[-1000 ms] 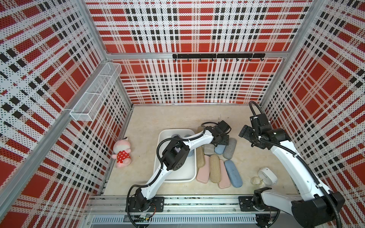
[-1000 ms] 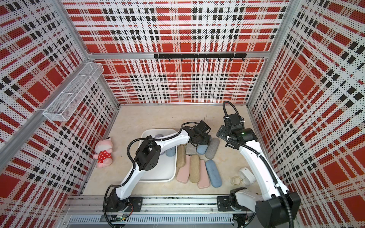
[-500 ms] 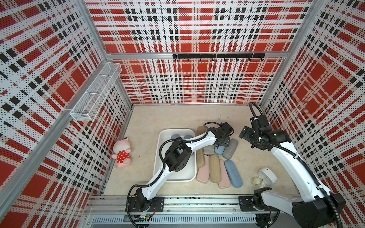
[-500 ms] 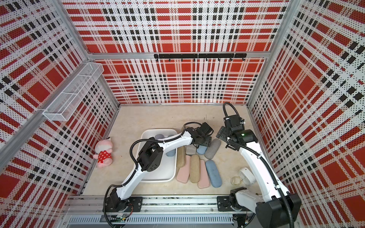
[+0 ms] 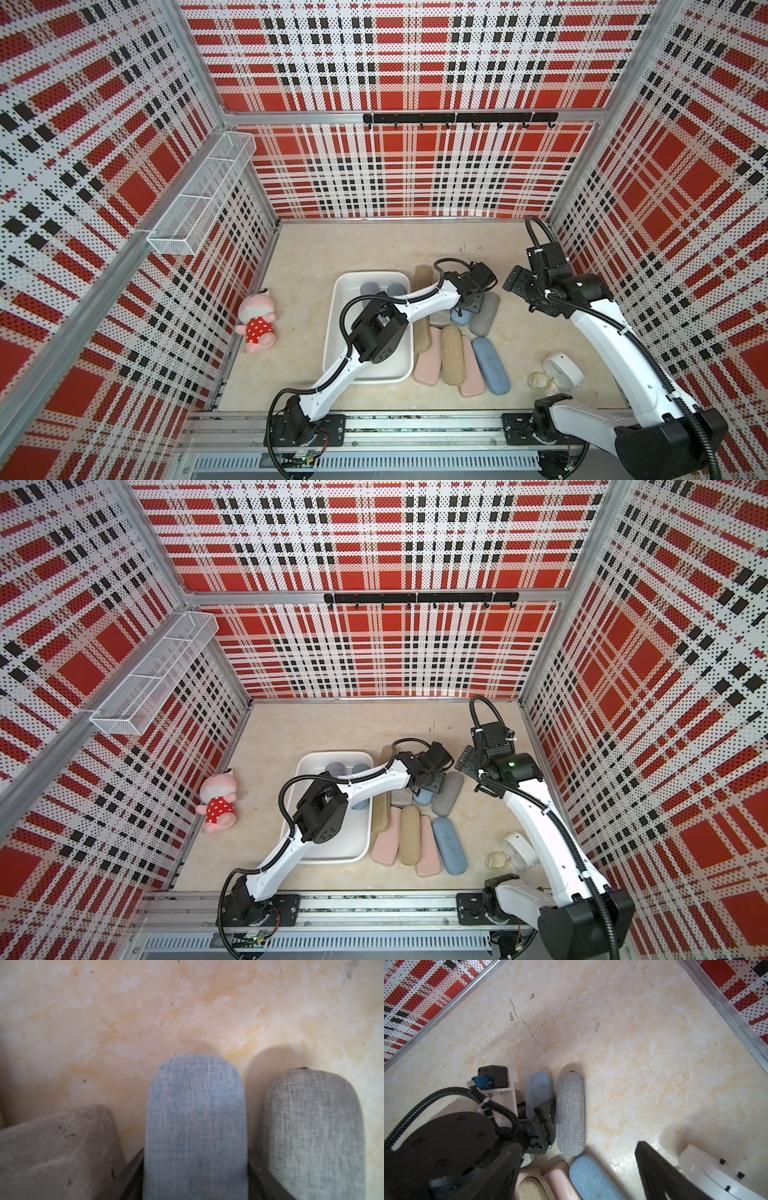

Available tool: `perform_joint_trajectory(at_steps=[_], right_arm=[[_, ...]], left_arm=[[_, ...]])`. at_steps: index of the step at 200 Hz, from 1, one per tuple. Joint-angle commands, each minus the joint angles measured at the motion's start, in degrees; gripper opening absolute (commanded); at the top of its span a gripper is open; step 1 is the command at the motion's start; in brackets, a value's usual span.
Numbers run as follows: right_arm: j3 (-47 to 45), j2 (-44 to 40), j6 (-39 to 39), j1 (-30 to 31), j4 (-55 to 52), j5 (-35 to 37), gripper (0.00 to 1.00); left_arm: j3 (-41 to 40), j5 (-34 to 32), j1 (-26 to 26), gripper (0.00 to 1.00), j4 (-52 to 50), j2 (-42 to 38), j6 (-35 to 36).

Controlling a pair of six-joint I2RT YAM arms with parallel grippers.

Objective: Put the glasses cases into the storage boxes
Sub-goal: Pick up the glasses case at the center of the board.

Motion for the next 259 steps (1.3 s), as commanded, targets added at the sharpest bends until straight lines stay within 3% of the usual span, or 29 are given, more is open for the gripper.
perform_joint_trajectory(at_steps=[1, 71, 96, 120, 142, 167, 194, 220, 259], right_arm=[[-0.4, -1.1, 0.3, -0.1, 0.4, 0.7, 0.90], [1.0, -0.6, -0.3, -0.1, 0.5, 0.7, 0.90], [1.4, -0.3, -0.9, -0.1, 0.7, 0.6, 0.90], [1.5, 0.1, -1.7, -0.1, 1.4, 0.2, 0.90], [0.9, 0.2, -2.1, -0.1, 2.4, 0.0, 0.90], [-0.6, 0.4, -1.9, -0.1, 3.9, -2.3, 0.90], [-2.3, 0.7, -1.1, 0.1, 5.4, -3.7, 0.89], [-2.8, 1.1, -0.4, 1.0, 6.1, -3.8, 0.89], [-3.1, 1.1, 0.5, 1.9, 6.0, -3.6, 0.89]], left_arm=[[0.4, -0.7, 0.3, 0.64, -3.9, 1.9, 0.4], [4.6, 1.5, 0.6, 0.61, -1.6, -8.7, -1.3], [2.3, 0.3, 1.6, 0.62, -1.8, -15.7, -2.5], [-5.5, -2.1, 3.4, 0.62, -1.8, -25.7, -3.4], [-17.7, -3.7, 7.1, 0.63, -1.8, -36.5, -4.6], [-33.9, -4.8, 14.7, 0.65, -1.1, -48.7, -4.3], [-50.0, -1.4, 25.7, 0.65, 2.1, -57.9, -2.2], [-58.6, 0.9, 33.2, 0.65, 5.0, -60.7, 0.7], [-64.0, -0.4, 36.4, 0.64, 8.0, -57.8, 3.6]])
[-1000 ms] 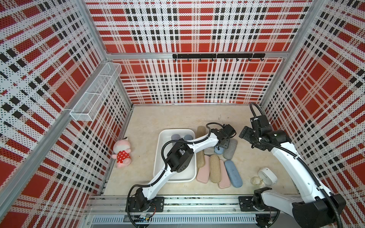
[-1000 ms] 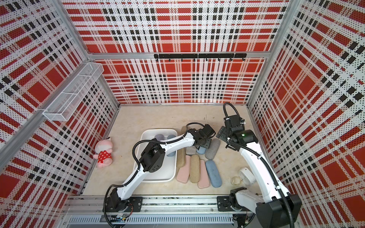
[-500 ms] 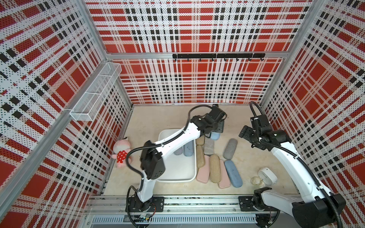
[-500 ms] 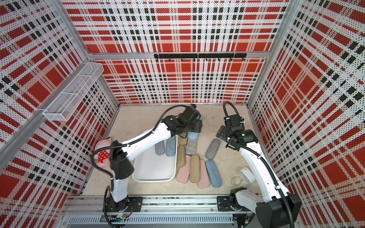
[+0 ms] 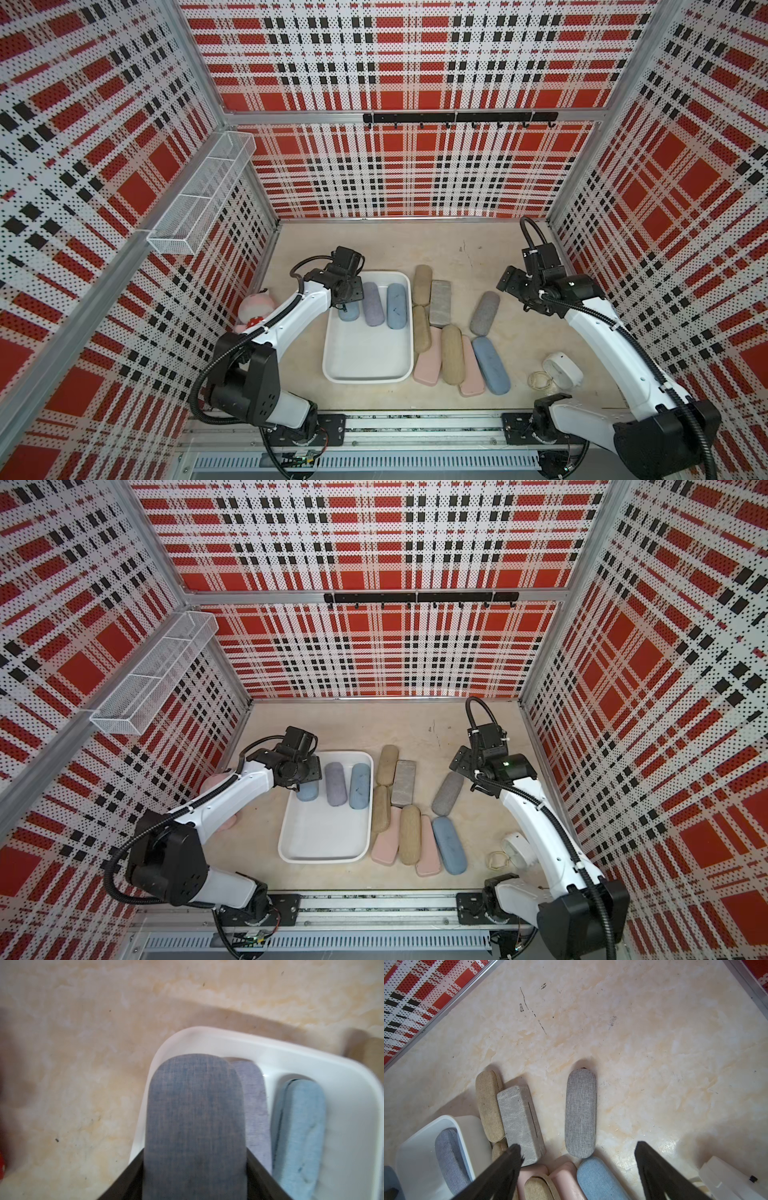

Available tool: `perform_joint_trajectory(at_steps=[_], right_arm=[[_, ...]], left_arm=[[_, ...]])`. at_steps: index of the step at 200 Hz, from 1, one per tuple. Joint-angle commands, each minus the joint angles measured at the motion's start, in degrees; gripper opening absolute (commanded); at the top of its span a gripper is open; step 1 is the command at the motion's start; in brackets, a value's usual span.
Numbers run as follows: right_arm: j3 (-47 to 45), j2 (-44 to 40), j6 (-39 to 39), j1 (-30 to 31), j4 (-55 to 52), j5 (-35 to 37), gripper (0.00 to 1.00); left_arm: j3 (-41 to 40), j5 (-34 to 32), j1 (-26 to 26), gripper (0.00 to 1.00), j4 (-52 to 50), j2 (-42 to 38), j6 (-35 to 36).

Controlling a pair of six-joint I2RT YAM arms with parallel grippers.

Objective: Put the glasses cases into the storage boxes
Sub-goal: Pick up the glasses case at the center of the board, then place the glasses case in the storage box.

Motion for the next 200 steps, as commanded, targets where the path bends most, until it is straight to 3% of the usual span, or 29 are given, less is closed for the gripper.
perform_joint_trajectory(at_steps=[1, 47, 116, 200], right_arm=[[-0.3, -0.1, 1.2, 0.7, 0.8, 0.0, 0.89], [-0.3, -1.0, 1.4, 0.8, 0.2, 0.4, 0.89], [0.0, -1.2, 1.5, 0.9, 0.5, -0.7, 0.89], [-0.2, -1.5, 2.2, 1.2, 1.2, -1.8, 0.89]], left_arm=[[-0.9, 0.3, 1.0, 0.64, 5.3, 0.9, 3.1], [-1.9, 0.7, 0.8, 0.63, 9.1, 5.6, 3.1], [-1.3, -3.9, -1.6, 0.62, 11.0, 11.4, 1.8], [0.5, -3.8, -3.2, 0.61, 12.8, 14.3, 2.5]])
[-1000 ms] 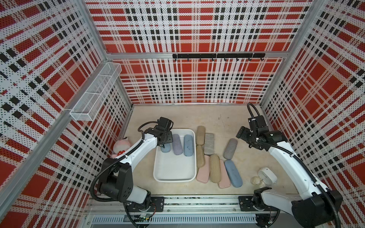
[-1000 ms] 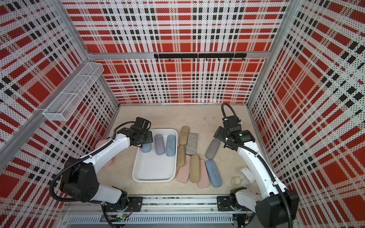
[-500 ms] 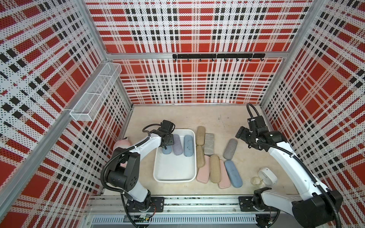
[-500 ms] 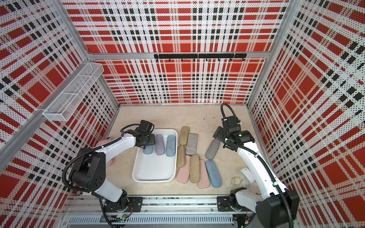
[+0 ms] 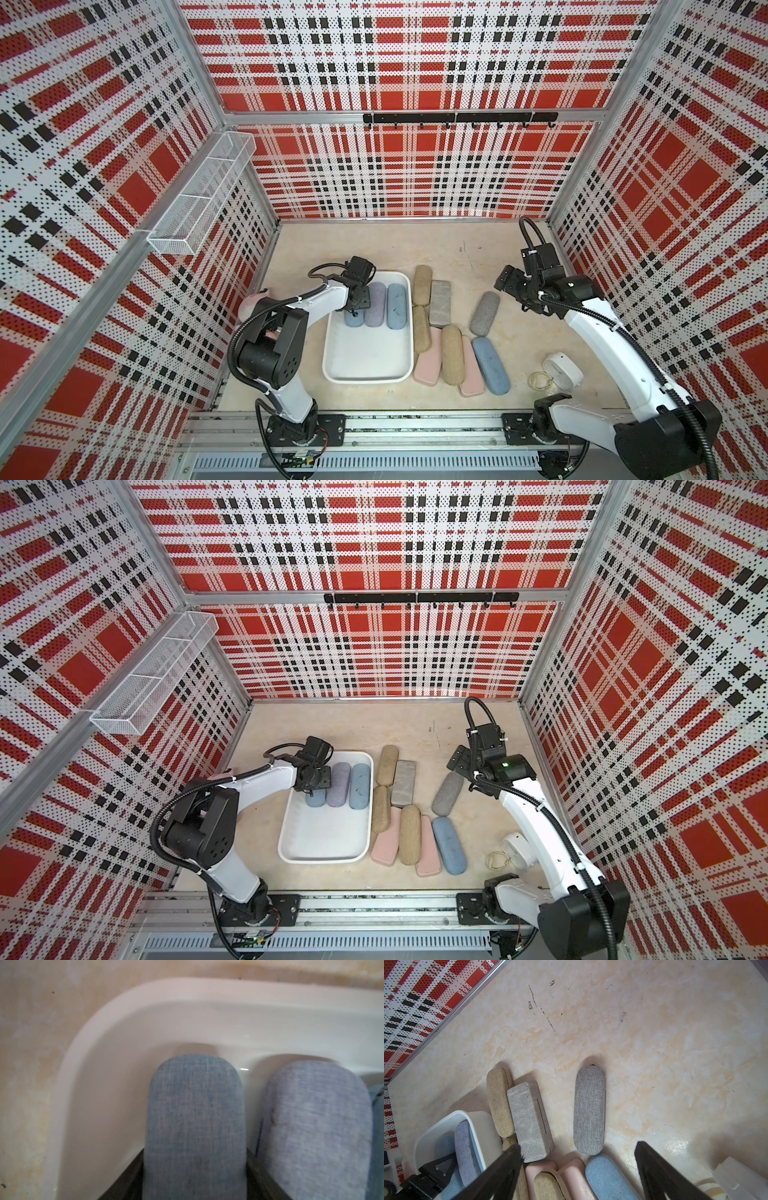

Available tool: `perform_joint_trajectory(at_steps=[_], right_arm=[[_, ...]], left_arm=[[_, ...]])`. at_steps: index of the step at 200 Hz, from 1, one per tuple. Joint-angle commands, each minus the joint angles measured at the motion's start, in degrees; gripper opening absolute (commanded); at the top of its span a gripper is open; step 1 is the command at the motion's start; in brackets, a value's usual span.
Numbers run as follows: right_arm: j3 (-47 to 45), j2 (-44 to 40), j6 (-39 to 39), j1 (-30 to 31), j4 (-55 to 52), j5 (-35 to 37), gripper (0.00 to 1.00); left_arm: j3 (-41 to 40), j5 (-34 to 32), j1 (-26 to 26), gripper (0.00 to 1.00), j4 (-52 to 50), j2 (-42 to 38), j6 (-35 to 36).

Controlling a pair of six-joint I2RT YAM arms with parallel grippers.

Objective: Put the glasses cases into the storage boxes
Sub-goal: Place the glasses case in the storage box.

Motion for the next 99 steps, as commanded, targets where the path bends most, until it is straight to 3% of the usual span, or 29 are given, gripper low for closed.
perform_joint_trajectory(at_steps=[1, 46, 99], right_arm=[[-0.2, -1.3, 0.9, 0.7, 0.5, -0.1, 0.89], [-1.9, -1.2, 1.5, 2.0, 0.7, 0.3, 0.89], [-4.6, 2.2, 3.5, 7.6, 0.3, 4.0, 0.91]], left_arm=[[1.9, -0.7, -0.6, 0.61, 1.9, 0.9, 0.4], [2.3, -0.8, -0.2, 0.66, 2.3, 2.0, 0.8], [2.4, -0.4, -0.3, 0.74, 2.7, 2.0, 0.4]])
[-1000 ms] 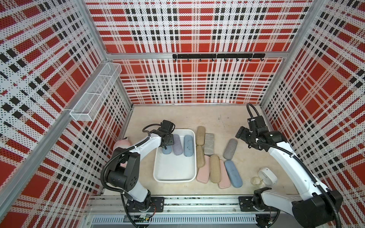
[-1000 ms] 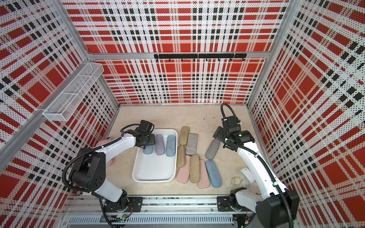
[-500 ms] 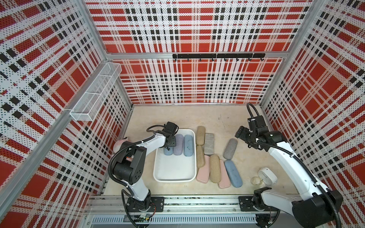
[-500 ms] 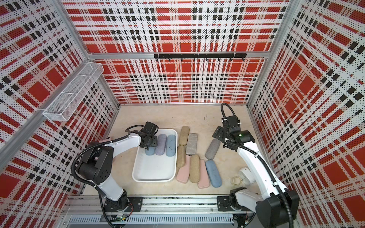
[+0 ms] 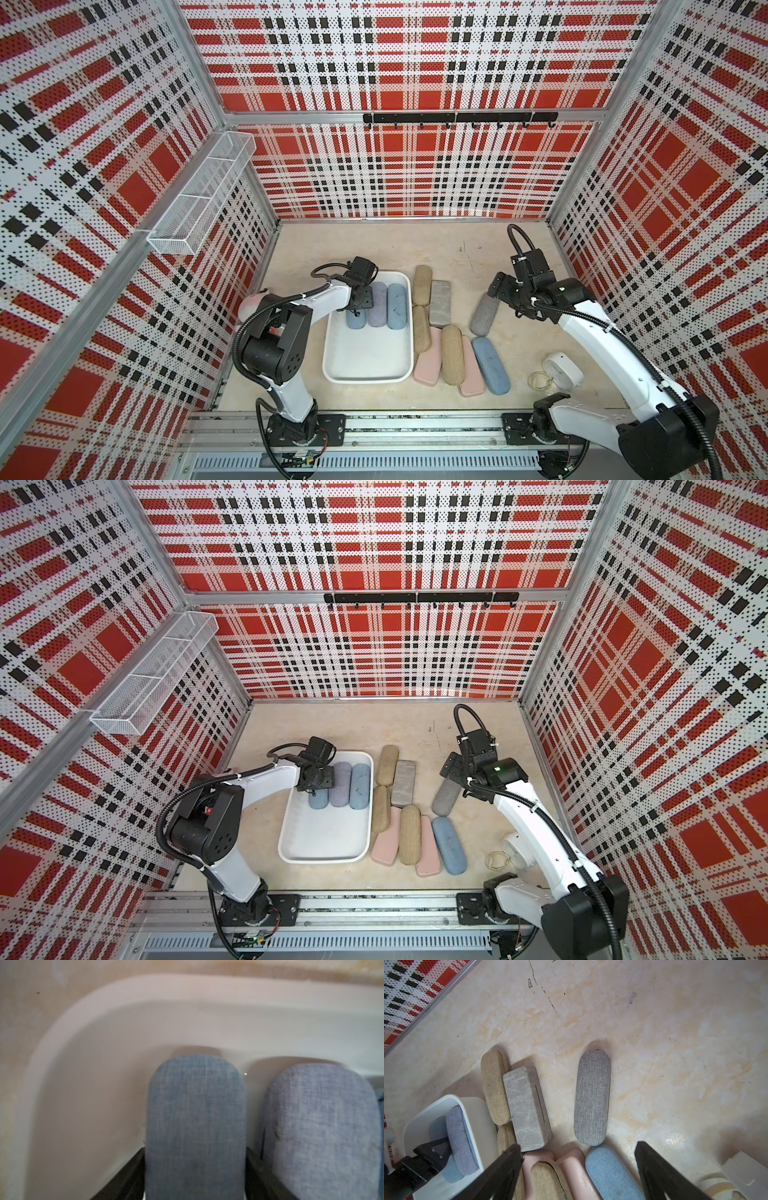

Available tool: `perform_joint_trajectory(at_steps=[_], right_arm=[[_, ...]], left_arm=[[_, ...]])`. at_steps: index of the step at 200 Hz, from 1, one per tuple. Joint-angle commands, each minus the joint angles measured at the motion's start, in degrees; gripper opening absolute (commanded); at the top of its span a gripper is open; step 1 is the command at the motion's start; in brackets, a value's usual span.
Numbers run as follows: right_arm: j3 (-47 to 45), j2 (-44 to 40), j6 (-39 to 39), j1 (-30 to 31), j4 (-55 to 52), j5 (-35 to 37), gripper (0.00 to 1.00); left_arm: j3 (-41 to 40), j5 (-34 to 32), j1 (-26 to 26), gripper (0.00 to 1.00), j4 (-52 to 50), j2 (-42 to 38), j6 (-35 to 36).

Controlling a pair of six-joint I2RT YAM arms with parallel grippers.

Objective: Put the glasses cases into the storage boxes
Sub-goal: Place the glasses case in the storage box.

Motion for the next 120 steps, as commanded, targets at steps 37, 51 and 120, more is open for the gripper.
perform_joint_trajectory(at_steps=[37, 51, 120], right_arm=[[-1.9, 6.0, 2.6, 4.2, 1.2, 3.4, 0.94], [-1.9, 7.9, 2.4, 4.3, 1.6, 3.4, 0.95], [3.3, 20.2, 0.2, 3.3, 3.3, 5.2, 1.00]], left_arm=[[2.7, 0.7, -0.4, 0.74, 1.1, -2.2, -0.2], [3.5, 0.3, -0.6, 0.75, -0.2, -3.7, -0.6], [5.9, 1.4, -1.5, 0.77, -4.6, -18.1, -4.3]])
